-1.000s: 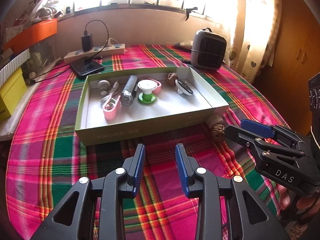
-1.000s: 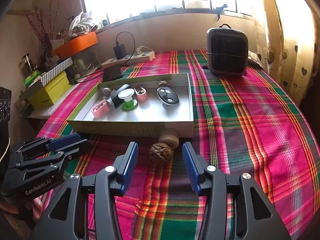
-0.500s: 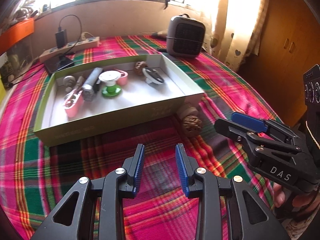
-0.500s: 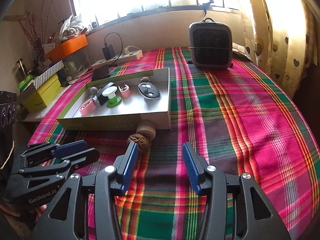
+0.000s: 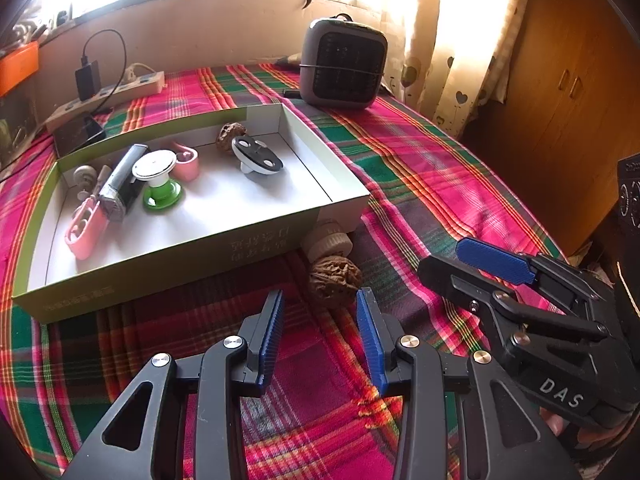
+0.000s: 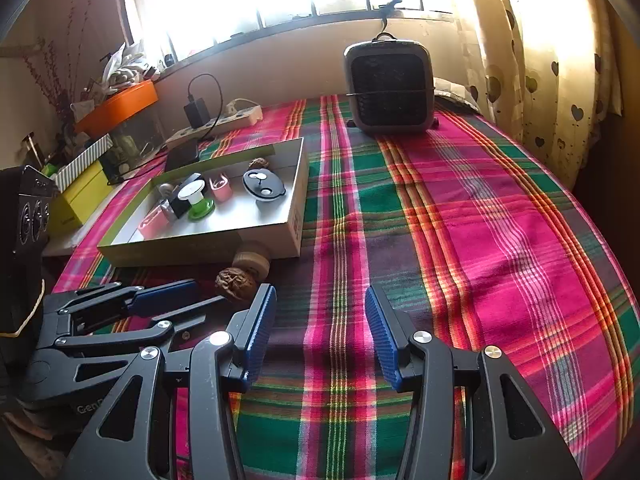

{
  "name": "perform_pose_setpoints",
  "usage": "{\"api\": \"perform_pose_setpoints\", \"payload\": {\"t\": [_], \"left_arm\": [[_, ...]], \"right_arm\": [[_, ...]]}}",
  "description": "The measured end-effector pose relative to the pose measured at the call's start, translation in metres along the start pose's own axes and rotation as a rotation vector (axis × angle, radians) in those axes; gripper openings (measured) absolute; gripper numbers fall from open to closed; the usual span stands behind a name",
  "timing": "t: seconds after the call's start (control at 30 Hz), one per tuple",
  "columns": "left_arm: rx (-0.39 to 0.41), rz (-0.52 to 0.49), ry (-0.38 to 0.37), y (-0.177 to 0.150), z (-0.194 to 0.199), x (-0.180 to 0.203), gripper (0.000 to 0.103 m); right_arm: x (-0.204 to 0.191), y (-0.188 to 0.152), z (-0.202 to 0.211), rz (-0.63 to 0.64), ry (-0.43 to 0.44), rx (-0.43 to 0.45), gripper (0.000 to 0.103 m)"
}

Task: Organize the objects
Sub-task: 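Move the left gripper to the walnut while the right gripper approaches the small white round container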

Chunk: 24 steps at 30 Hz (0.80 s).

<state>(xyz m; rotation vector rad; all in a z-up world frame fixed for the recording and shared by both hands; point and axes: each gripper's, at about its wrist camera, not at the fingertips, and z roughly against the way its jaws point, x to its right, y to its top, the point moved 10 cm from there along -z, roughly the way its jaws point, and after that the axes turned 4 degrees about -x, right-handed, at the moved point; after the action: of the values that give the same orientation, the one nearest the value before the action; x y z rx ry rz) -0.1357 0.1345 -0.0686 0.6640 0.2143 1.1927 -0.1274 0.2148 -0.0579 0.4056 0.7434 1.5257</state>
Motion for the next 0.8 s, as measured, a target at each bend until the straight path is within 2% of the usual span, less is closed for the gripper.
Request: {"api": "perform_pose_setpoints", "payload": {"t": [0.47,0.57,0.8], "left_arm": [[-0.01,0.0,0.018,0.007,-0.012,0.002,0.035],[-0.009,0.014,0.022,0.007,-0.012,-0.001,0.029],[-0.002,0.046,0.032,0.003,-0.005,-0.016,0.029]], "right_arm": [[0.007,0.002,0.0,-0.009,-0.004,-0.003,0.048],[0.005,0.003,-0.002,-0.003,-0.005,-0.008,0.048],[-0.002,0.005,-0.007,0.019,-0.01,-0.021,0.048]]}}
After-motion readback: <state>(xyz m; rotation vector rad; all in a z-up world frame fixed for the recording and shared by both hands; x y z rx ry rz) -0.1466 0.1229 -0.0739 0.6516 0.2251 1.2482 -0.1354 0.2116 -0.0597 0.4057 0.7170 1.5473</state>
